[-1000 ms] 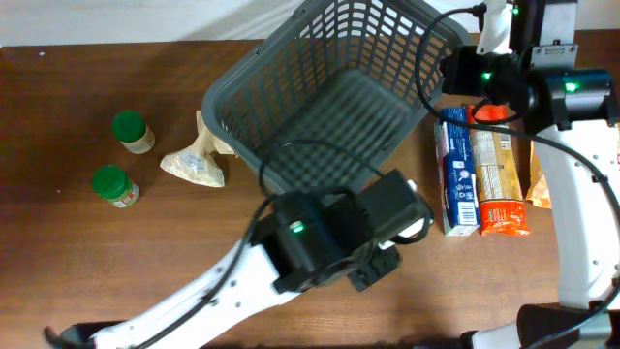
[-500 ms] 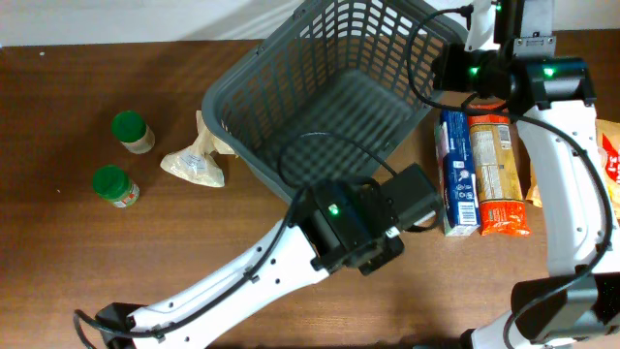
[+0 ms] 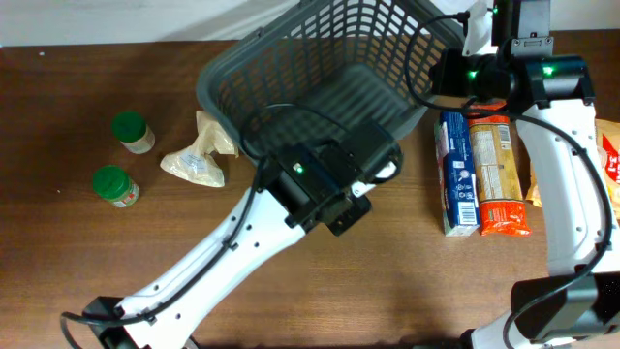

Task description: Pack container

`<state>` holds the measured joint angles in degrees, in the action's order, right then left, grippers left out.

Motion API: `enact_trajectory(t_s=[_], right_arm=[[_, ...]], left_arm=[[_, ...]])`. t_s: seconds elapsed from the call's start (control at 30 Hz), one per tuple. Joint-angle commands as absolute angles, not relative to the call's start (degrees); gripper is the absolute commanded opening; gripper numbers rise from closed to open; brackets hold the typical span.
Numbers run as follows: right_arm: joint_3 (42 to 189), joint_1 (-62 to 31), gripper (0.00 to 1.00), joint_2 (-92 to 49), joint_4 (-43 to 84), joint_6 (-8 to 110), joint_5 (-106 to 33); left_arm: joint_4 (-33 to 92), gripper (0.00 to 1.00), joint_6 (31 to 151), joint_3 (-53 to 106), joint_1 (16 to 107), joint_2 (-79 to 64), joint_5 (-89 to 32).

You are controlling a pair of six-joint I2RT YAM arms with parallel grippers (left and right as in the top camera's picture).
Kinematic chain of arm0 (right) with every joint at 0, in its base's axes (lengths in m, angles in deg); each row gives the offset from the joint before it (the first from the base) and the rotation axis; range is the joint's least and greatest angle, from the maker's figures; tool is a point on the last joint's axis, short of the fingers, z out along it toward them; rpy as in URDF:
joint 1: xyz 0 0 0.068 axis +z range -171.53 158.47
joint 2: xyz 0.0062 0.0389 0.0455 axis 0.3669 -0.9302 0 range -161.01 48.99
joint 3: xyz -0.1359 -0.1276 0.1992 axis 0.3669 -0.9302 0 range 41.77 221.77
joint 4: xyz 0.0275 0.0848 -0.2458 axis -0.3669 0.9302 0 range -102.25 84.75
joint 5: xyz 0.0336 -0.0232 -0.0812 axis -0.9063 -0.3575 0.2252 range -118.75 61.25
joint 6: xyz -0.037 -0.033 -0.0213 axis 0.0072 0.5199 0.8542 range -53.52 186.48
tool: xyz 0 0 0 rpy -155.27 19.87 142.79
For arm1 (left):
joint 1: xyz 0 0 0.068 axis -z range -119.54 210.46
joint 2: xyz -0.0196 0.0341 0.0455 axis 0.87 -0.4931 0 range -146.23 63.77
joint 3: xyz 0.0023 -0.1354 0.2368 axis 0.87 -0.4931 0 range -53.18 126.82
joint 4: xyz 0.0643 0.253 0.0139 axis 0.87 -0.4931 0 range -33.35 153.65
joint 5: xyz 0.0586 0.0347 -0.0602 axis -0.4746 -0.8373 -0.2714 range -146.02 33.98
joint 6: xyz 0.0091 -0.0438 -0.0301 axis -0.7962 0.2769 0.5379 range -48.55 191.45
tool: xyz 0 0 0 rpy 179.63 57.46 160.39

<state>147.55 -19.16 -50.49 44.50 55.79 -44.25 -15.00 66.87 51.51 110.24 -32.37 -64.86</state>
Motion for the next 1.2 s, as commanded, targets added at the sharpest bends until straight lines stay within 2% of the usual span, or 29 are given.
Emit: enact_trajectory(t_s=[0.0, 0.43, 0.93, 1.17], right_arm=[[147.97, -18.91, 0.04, -50.49, 47.06, 55.72, -43.47], [147.97, -18.13, 0.04, -50.05, 55.98, 58.28, -43.66], [147.99, -16.71, 0.04, -46.47, 58.43, 58.71, -43.69], [153.95, -18.11, 0.04, -42.38, 56.02, 58.71, -42.81]], left_arm=[[-15.57, 0.02, 65.28, 51.75, 108.62, -32.76, -66.37], [-18.26, 0.02, 65.89, 51.75, 102.37, -32.76, -66.41], [-19.70, 0.02, 68.69, 51.77, 89.06, -32.58, -66.15], [-21.88, 0.02, 76.93, 54.48, 87.31, -25.66, -66.39]])
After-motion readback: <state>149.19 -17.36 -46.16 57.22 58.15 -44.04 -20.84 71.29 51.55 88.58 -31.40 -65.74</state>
